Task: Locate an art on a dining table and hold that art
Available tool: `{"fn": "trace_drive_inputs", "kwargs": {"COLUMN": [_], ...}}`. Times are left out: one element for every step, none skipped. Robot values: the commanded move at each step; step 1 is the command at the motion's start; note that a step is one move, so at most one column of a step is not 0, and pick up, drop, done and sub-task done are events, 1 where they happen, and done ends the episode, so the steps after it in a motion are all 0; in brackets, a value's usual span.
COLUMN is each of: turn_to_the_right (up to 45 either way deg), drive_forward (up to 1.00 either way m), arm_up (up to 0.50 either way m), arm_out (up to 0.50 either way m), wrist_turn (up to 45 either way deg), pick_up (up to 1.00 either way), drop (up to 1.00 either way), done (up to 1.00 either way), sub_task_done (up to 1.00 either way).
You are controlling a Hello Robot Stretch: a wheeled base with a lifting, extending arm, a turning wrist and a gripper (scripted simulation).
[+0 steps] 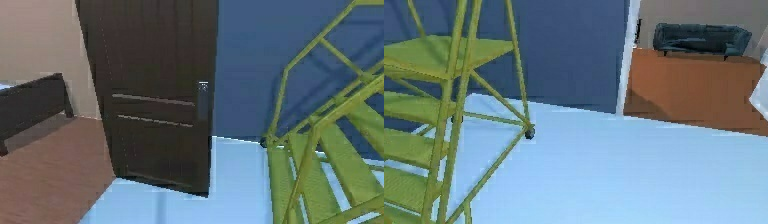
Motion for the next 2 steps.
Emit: {"fn": "trace_drive_inputs", "kwargs": {"turn_to_the_right": [-45.0, -24.0], "drive_forward": [0.0, 0.0], "arm_up": [0.0, 0.0], "arm_out": [0.0, 0.0], "wrist_turn": [0.0, 0.0], "pick_up": [0.0, 0.0], "drop": [0.0, 0.0], "done": [0.0, 0.0], "sub_task_done": [0.0, 0.0]}}
